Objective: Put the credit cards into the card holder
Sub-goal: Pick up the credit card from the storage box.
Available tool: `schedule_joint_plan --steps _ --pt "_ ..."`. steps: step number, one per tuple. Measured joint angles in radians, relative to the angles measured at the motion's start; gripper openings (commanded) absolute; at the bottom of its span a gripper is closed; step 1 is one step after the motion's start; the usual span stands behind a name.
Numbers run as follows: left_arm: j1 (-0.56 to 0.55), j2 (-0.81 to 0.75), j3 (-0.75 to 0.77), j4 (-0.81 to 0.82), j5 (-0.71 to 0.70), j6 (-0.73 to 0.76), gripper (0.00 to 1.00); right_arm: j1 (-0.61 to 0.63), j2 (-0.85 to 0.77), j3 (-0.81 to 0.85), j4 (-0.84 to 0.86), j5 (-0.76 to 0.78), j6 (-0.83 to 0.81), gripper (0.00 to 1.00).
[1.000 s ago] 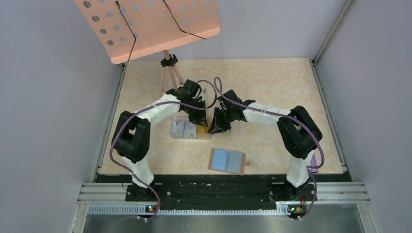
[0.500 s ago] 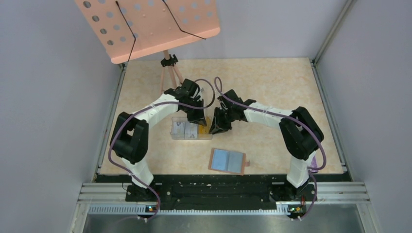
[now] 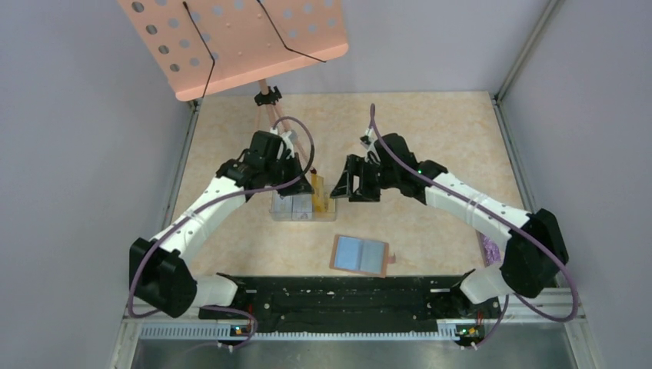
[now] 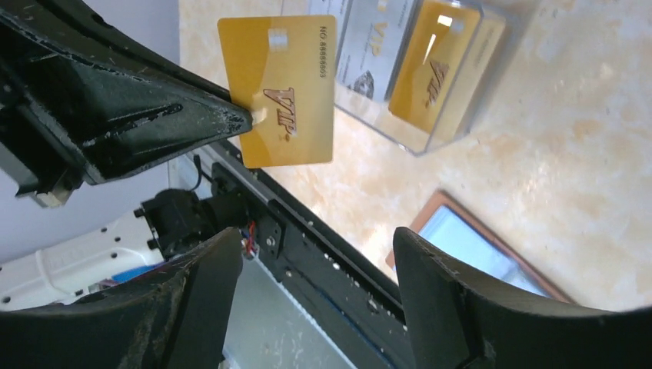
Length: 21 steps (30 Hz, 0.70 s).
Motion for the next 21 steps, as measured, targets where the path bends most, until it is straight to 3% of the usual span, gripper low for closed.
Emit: schedule_joint_plan --steps 5,12,17,21 --pt "0.005 -0.134 -0.214 0.135 0.131 -0.101 0.0 -0.038 -0.149 -0.168 0.033 -0.05 0.018 0.77" --pt "0.005 -0.241 -0.546 0.552 0.375 -0.371 0.0 -0.11 -0.323 -0.447 0.216 -0.187 0.136 0.68" --pt "0.005 -0.254 -0.64 0.803 0.496 -0.52 0.0 -0.11 -0.352 -0.597 0.436 -0.295 0.269 0.6" --pt "0.003 -0.285 -0.685 0.953 0.544 -0.607 0.0 -0.11 -0.34 -0.626 0.576 -0.346 0.349 0.53"
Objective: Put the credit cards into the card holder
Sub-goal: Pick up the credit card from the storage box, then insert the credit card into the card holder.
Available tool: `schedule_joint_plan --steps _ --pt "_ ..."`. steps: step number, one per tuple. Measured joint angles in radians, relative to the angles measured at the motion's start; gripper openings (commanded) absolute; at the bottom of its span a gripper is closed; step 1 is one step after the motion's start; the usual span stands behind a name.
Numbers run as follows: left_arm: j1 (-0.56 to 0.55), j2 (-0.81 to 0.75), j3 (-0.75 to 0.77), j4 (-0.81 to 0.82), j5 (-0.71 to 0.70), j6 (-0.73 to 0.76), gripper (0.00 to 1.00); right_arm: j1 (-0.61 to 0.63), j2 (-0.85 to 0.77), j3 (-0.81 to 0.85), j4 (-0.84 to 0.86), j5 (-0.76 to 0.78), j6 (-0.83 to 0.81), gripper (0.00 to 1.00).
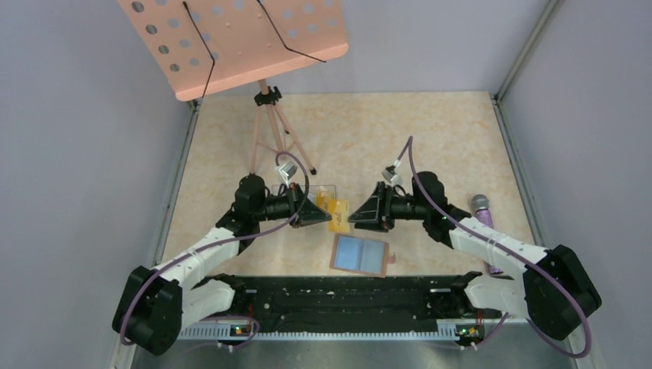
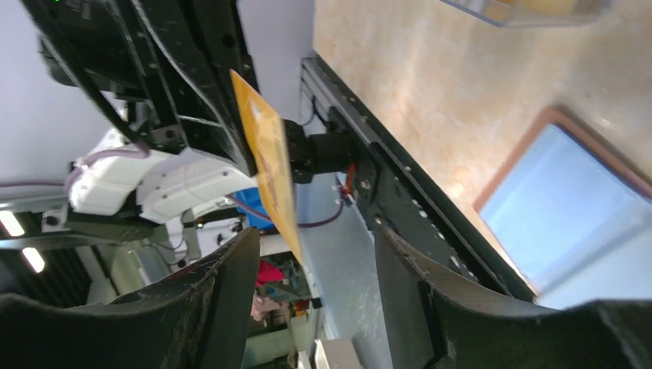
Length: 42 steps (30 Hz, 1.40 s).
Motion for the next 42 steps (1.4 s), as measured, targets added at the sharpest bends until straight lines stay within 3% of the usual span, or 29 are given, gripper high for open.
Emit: schedule_joint_plan --steps 3,7,17,19,23,26,32,42 --pt "-0.002 -0.007 -0.015 0.071 0.022 -0.039 0.0 0.0 0.025 0.0 0.122 -0.031 0.054 0.48" --pt "-0.003 -0.013 -0.036 0.115 0.035 -0.069 0.0 0.001 0.061 0.0 0.246 -0.061 0.11 0.32" --pt "-0.003 -0.026 -0.061 0.149 0.047 -0.097 0.0 0.032 0.139 0.0 0.381 -0.083 0.171 0.0" --pt "-0.003 -0.029 -0.064 0.149 0.048 -0.098 0.0 0.038 0.152 0.0 0.4 -0.089 0.177 0.0" --pt "-0.003 -0.029 -0.069 0.145 0.047 -0.097 0.27 0.041 0.154 0.0 0.408 -0.092 0.178 0.0" --pt "-0.003 -0.029 -0.071 0.129 0.043 -0.084 0.38 0.047 0.153 0.001 0.389 -0.09 0.161 0.0" --pt "-0.004 -0.027 -0.074 0.019 0.003 -0.025 0.39 0.045 0.093 0.003 0.157 -0.027 0.048 0.0" --pt "-0.095 0.147 0.088 -0.496 -0.272 0.268 0.39 -0.104 -0.101 -0.075 -0.183 0.067 -0.106 0.0"
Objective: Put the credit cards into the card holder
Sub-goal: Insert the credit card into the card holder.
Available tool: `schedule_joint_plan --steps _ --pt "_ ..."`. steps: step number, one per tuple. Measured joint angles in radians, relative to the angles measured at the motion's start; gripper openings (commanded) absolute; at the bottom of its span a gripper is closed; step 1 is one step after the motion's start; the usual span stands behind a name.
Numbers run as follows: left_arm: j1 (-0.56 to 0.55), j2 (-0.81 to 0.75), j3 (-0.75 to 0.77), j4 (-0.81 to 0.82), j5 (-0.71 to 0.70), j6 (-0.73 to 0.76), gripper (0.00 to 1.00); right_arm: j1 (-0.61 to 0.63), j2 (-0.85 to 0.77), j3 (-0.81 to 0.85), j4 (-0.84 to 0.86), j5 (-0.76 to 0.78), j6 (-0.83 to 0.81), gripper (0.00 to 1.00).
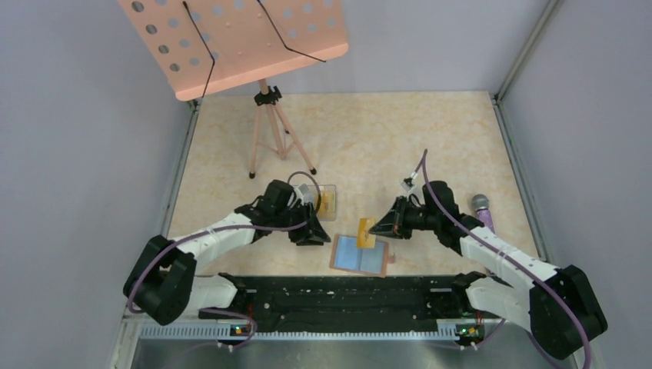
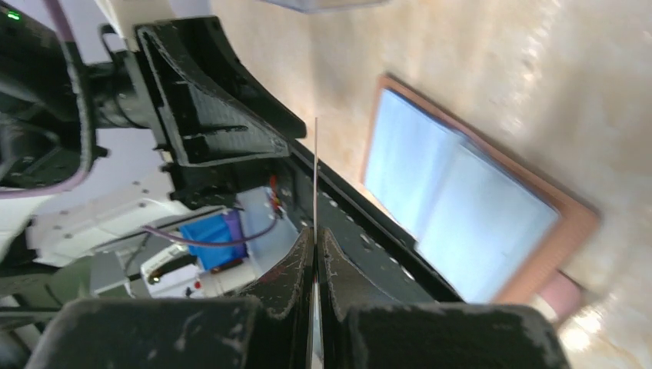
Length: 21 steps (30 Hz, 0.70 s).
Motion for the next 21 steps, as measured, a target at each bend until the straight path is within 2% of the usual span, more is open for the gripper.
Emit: schedule_joint_plan --steps 3,9,14,21 --pt "-0.069 0.091 0.031 -0.044 -0.068 0.027 0.41 -0.003 -0.005 -0.021 -0.078 0.018 -0.047 0.0" --pt "-0.15 0.235 0.026 -0.028 -0.125 -0.006 0.43 -0.005 -0.005 -0.057 -0.145 0.039 -0.104 0.0" --pt "-0.172 0.262 0.01 0.085 -0.108 -0.073 0.39 -0.005 -0.005 -0.064 -0.168 0.054 -0.128 0.0" --pt "-0.204 0.327 -0.018 0.297 -0.097 -0.177 0.27 -0.005 0.002 -0.063 -0.225 0.084 -0.176 0.0"
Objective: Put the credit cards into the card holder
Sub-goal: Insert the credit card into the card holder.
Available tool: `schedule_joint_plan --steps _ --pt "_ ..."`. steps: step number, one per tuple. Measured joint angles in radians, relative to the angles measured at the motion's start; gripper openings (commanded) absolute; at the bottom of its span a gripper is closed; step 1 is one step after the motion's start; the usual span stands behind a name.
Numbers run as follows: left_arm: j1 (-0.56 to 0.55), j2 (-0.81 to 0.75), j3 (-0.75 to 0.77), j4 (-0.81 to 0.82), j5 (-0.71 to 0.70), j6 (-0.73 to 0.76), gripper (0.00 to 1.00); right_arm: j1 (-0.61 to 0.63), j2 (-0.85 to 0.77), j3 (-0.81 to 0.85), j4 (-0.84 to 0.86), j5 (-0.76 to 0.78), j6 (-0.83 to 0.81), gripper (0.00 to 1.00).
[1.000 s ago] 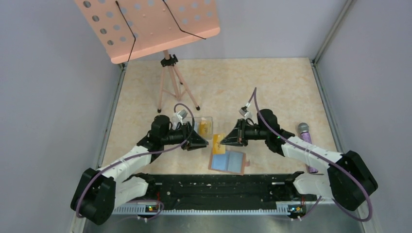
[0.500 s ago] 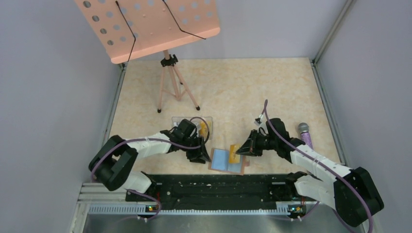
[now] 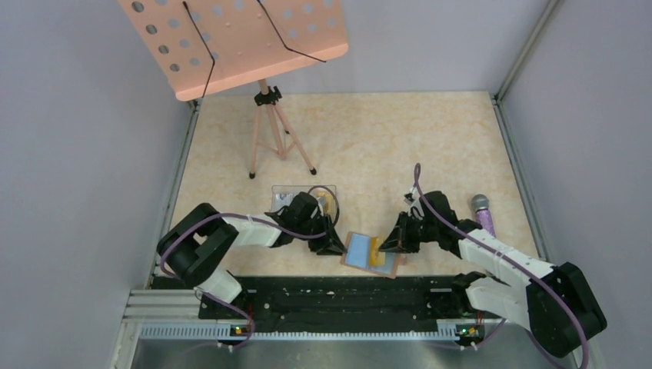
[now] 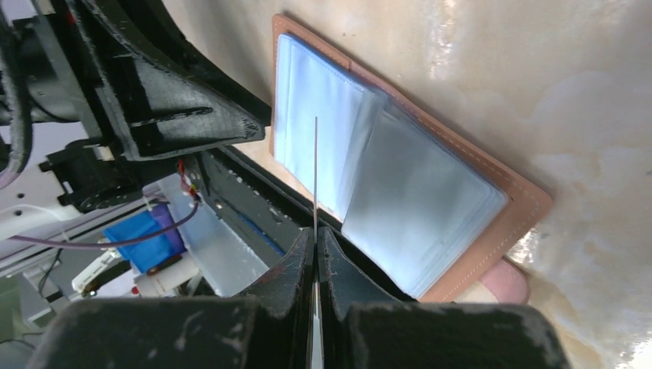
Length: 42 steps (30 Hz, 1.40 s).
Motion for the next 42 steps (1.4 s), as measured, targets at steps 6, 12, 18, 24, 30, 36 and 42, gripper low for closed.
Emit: schedule_joint_plan --steps 6,12,18,24,30,36,42 --pt "-0.035 0.044 0.0 0.119 0.008 -0.065 0.22 -0.001 0.023 0.023 -0.079 0.042 -0.062 0.0" --pt "-0.062 0.05 0.0 0.136 -0.01 -0.083 0.26 -0.003 0.02 0.035 -0.14 0.084 -0.085 0.0" --pt "-0.088 0.012 0.004 0.04 -0.05 -0.054 0.26 -0.005 0.006 0.026 -0.134 0.087 -0.078 0.0" --pt "-0.091 -0.004 0.004 0.005 -0.061 -0.037 0.25 -0.007 0.01 -0.04 -0.01 0.031 -0.031 0.0" --pt "-0.093 -0.02 0.004 -0.031 -0.08 -0.016 0.25 -0.007 0.097 -0.051 0.089 -0.016 -0.01 0.0" --pt "-0.095 -0.029 0.014 -0.079 -0.09 0.011 0.24 -0.007 0.182 -0.02 0.12 -0.036 -0.028 0.0" --pt "-0.096 -0.029 0.015 -0.088 -0.092 0.021 0.2 -0.007 0.312 0.068 0.143 -0.072 -0.072 0.0"
